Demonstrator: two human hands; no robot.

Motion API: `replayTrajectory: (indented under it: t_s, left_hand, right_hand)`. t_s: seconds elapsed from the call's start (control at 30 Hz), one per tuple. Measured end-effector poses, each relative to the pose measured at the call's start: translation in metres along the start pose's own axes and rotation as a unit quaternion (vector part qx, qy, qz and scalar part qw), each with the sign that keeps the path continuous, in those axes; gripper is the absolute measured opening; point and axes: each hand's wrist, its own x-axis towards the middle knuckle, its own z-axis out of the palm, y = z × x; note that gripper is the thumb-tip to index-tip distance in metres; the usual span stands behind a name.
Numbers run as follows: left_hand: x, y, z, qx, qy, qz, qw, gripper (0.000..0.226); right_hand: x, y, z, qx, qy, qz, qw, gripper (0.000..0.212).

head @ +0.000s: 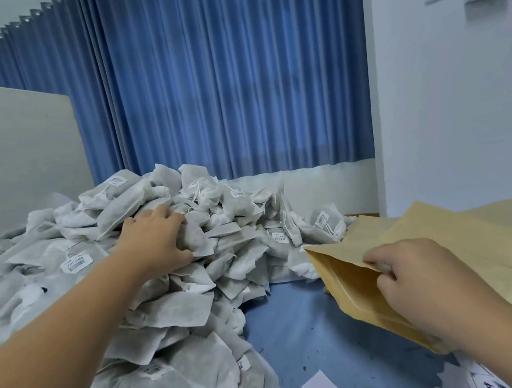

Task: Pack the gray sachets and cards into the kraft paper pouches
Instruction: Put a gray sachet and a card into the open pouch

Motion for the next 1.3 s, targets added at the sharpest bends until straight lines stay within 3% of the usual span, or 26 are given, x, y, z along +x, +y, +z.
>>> replayTrajectory:
  t_s: [0.17, 0.3, 0.43, 0.57, 0.7, 0.9, 1.17, 1.3]
  left_hand:
    - [-0.005, -0.006, 0.0, -0.158, 0.0, 0.014, 0.987, 0.06]
    - [-0.007, -0.005, -0.011, -0.24, 0.058, 0.041, 0.968, 0.055]
    - [-0.023, 0.017, -0.031, -0.33, 0.1, 0.071, 0.936, 0.047]
    - [-0.061, 0.061, -0.044, -0.431, 0.085, 0.143, 0.887, 0.05]
    - [-0.091, 0.1, -0.05, -0.419, 0.068, 0.248, 0.871, 0.051]
    - [-0.109, 0.125, -0.058, -0.442, 0.062, 0.327, 0.833, 0.049]
    - [-0.122, 0.126, -0.052, -0.284, 0.117, 0.419, 0.854, 0.062]
    - [-0.121, 0.133, -0.052, -0.294, 0.111, 0.382, 0.869, 0.057]
  right_hand:
    - [0.0, 0.0, 0.0, 0.005, 0.006, 0.005, 1.0, 0.032]
    - [0.001, 0.002, -0.002, 0.009, 0.011, 0.008, 1.0, 0.033]
    - [0.0, 0.004, -0.006, 0.02, 0.009, 0.011, 1.0, 0.033]
    - [0.0, 0.007, -0.01, 0.028, 0.002, 0.008, 1.0, 0.033]
    - [0.0, 0.011, -0.013, 0.056, -0.002, 0.007, 0.998, 0.034]
    - [0.002, 0.018, -0.015, 0.09, -0.01, -0.003, 0.996, 0.031]
    - [0.005, 0.022, -0.014, 0.098, -0.002, 0.01, 0.995, 0.037]
    - [0.005, 0.022, -0.015, 0.101, 0.008, 0.002, 0.995, 0.033]
